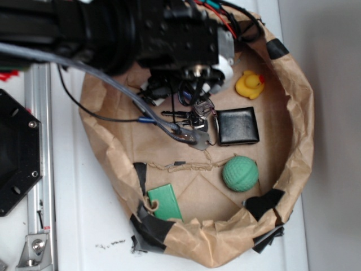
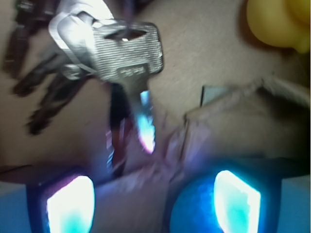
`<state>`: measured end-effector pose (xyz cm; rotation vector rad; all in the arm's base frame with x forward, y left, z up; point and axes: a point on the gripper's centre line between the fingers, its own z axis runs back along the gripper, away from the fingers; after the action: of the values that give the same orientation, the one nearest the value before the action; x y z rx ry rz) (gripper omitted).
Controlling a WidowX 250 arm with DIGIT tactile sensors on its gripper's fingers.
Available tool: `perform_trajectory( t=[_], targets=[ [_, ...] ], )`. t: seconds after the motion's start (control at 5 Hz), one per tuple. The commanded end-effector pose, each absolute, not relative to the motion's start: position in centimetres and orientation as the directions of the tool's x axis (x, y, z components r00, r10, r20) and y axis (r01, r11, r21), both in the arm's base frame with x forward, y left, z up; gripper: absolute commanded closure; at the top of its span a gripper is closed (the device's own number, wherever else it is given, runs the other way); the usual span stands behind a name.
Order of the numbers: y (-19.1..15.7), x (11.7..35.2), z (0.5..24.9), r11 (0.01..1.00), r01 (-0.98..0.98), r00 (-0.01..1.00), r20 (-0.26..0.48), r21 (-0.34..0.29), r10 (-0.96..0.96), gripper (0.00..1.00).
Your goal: Grab the blue ball.
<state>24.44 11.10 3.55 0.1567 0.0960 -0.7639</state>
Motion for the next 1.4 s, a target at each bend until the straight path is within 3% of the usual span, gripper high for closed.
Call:
perform_trajectory(
  t=[0.0, 0.4, 1.2],
  targets=[
    [10.6, 24.5, 7.5, 0.710, 0.681, 0.730, -0.102, 0.180, -0.675, 0.00],
    [11.1, 24.6, 6.6, 0.651, 0.718, 0.693, -0.164, 0.246, -0.702, 0.00],
    [11.9, 25.4, 5.9, 0.633, 0.682, 0.714, -0.147, 0.366, -0.684, 0.00]
  ],
)
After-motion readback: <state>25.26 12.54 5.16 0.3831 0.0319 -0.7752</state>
